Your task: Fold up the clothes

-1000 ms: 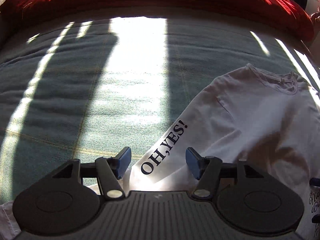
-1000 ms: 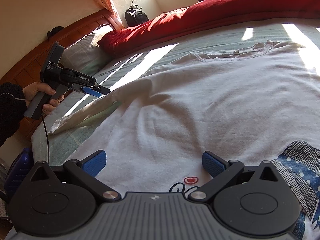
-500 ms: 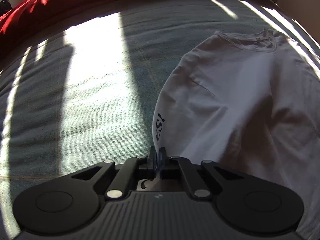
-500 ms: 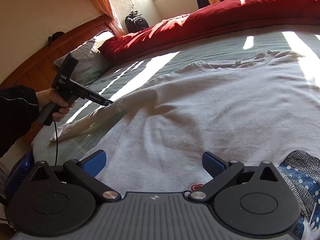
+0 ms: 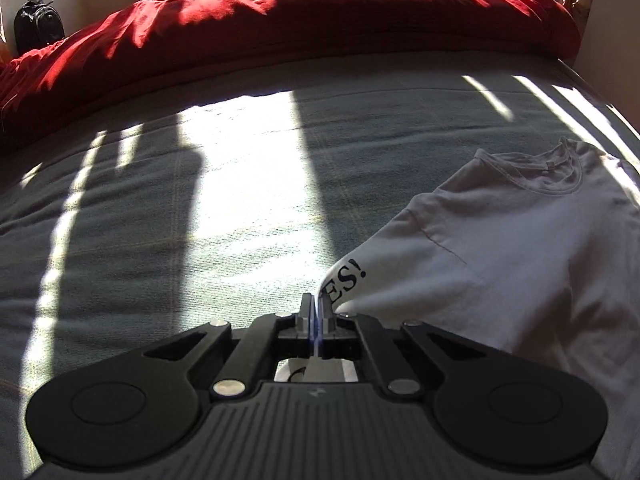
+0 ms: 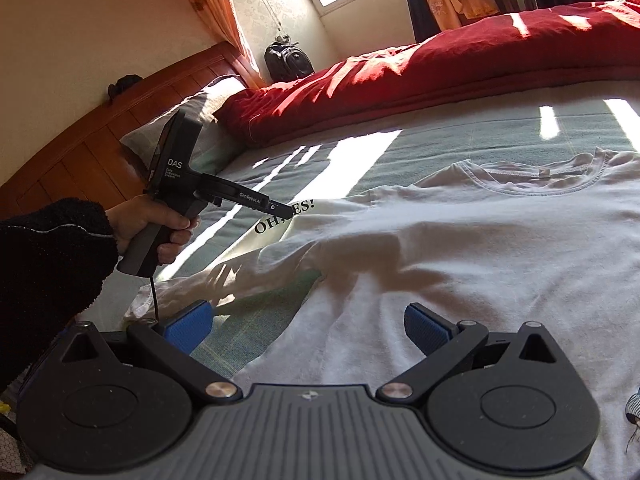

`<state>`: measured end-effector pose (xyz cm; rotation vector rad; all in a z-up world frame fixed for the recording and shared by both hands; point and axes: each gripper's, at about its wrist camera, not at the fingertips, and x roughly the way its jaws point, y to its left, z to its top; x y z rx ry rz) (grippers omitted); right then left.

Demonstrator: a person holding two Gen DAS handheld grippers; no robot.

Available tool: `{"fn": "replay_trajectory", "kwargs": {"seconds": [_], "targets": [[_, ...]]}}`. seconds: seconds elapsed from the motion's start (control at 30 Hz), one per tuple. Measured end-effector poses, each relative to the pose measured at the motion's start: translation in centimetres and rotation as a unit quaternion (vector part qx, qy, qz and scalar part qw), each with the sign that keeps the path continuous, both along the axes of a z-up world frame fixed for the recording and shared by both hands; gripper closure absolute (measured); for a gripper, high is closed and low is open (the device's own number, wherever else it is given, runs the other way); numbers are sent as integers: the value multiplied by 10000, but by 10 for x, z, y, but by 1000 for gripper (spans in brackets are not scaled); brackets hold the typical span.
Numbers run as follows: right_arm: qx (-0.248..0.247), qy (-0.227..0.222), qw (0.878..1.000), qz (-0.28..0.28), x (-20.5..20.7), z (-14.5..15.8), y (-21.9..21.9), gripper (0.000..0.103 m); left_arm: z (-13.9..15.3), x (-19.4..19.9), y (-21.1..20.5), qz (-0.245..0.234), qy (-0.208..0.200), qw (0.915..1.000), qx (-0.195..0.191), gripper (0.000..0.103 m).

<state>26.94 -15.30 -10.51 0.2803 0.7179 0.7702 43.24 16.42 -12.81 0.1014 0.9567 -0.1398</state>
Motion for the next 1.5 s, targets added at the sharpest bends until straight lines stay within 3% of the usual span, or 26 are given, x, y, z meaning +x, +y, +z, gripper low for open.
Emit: {"fn": "replay_trajectory", "kwargs": {"seconds": [0.1,0.2,0.23,0.27,0.3,0.4,0.5,0.57,0.63,0.77,0.93,1.0,1.03,1.07,1.23,1.33,1.5], "targets": [[114,35,9999,31,0,1,16,0,-7,12,0,55,-58,10000,14,103],[191,193,9996,51,-2,-5,29,0,-25,24,-1,124,193,9997,55,103],[209,257,9994,31,-3,-8,31,0,-29,26,0,155,278,9995,57,101],[198,310,9993,-8,-4,-11,32,0,-31,26,1,193,321,9993,64,93],[185,363,9992,-48,-5,-14,33,0,-33,26,2,231,365,9990,71,92],[203,506,9985,-90,-9,-23,30,0,-17,23,8,332,197,9992,-99,93],[340,691,9970,-38,-11,-31,25,0,11,26,5,299,-205,9991,-202,83],[452,807,9957,31,-13,-36,22,0,24,34,-7,39,-328,9988,-363,59],[509,823,9953,93,-14,-39,18,0,25,46,-29,-333,-292,9984,-363,49],[599,819,9948,21,-13,-39,8,0,6,73,-71,-959,-36,9951,-224,47],[932,959,9909,-138,-6,-41,-10,0,-25,89,-103,-1601,364,9859,316,44],[943,1002,9903,-195,-3,-44,-13,0,-28,88,-109,-1741,364,9832,413,50],[948,1024,9900,-224,-1,-46,-14,0,-29,88,-111,-1800,359,9821,424,73],[951,1059,9896,-231,0,-48,-15,0,-30,88,-113,-1818,322,9817,468,103],[989,1203,9876,-222,3,-54,-14,0,-33,93,-120,-1447,-78,9865,761,103],[957,1190,9881,-206,1,-52,-11,0,-35,97,-113,-1076,-50,9918,693,101],[919,1061,9900,-150,-3,-45,-5,0,-14,79,-92,-1116,-36,9921,565,92]]}}
